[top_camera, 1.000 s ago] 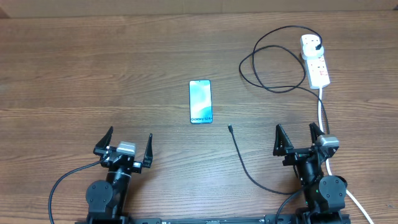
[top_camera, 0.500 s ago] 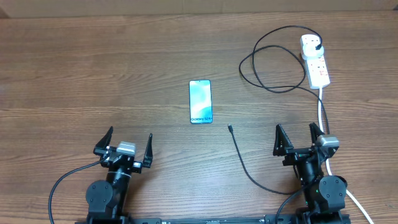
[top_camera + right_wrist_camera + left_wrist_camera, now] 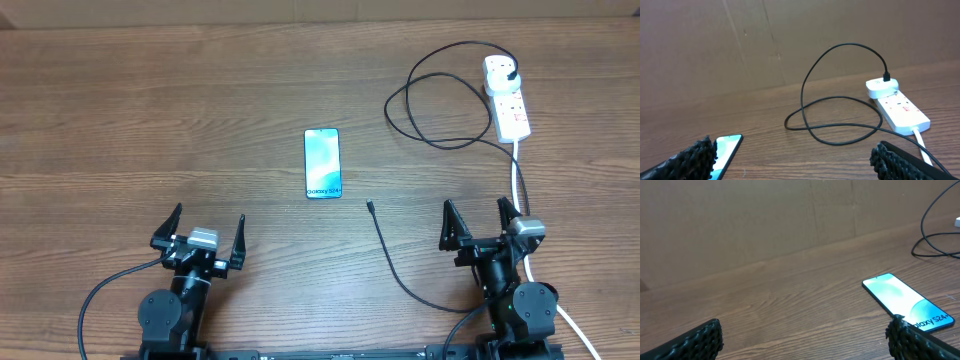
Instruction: Plug charger to phone and switch on socket
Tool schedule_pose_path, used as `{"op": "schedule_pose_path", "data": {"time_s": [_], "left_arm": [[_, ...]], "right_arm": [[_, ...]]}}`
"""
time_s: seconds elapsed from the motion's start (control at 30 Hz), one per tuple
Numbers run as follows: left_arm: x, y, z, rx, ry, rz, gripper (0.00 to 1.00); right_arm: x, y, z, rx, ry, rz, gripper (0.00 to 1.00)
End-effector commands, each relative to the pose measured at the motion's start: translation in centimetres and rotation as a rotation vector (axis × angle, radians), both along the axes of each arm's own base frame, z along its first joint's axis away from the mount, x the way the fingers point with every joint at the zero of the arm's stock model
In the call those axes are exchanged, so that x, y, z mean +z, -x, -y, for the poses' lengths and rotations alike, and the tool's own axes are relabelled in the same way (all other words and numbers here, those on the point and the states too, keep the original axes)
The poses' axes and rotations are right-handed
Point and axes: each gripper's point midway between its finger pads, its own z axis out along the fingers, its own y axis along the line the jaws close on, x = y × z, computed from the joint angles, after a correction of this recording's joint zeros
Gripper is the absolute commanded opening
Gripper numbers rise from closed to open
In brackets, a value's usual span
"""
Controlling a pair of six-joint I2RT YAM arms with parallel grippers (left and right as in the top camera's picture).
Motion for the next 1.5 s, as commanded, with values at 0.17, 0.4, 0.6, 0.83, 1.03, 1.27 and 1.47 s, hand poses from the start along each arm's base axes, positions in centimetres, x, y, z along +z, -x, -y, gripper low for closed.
{"op": "schedule_pose_path", "data": {"time_s": [0.17, 0.4, 0.6, 0.83, 1.03, 1.27, 1.47], "left_arm": [[0.0, 0.0, -0.2, 0.011, -0.012, 0.005, 1.00], [0.0, 0.0, -0.2, 0.011, -0.012, 0.005, 1.00], [0.0, 0.0, -0.2, 0.011, -0.012, 0.005, 1.00], [1.8, 0.4, 2.1, -0.126, 0.074, 0.065, 1.00], [5.9, 6.5, 10.8, -0.747, 0.134, 0.186, 1.00], [13.8, 12.6, 11.8, -0.890, -0.078, 0.678, 1.00], [16.8, 11.3, 9.3, -0.706, 0.067, 0.737, 0.99]], "right_arm": [[-0.1, 0.0, -0.2, 0.011, 0.000, 0.007, 1.00], [-0.1, 0.0, -0.2, 0.011, 0.000, 0.007, 1.00], [-0.1, 0.0, -0.2, 0.011, 0.000, 0.007, 1.00], [-0.1, 0.0, -0.2, 0.011, 0.000, 0.007, 1.00], [-0.1, 0.0, -0.2, 0.011, 0.000, 0.007, 1.00], [-0.1, 0.0, -0.2, 0.011, 0.000, 0.007, 1.00], [-0.1, 0.0, -0.2, 0.011, 0.000, 0.007, 1.00]]}}
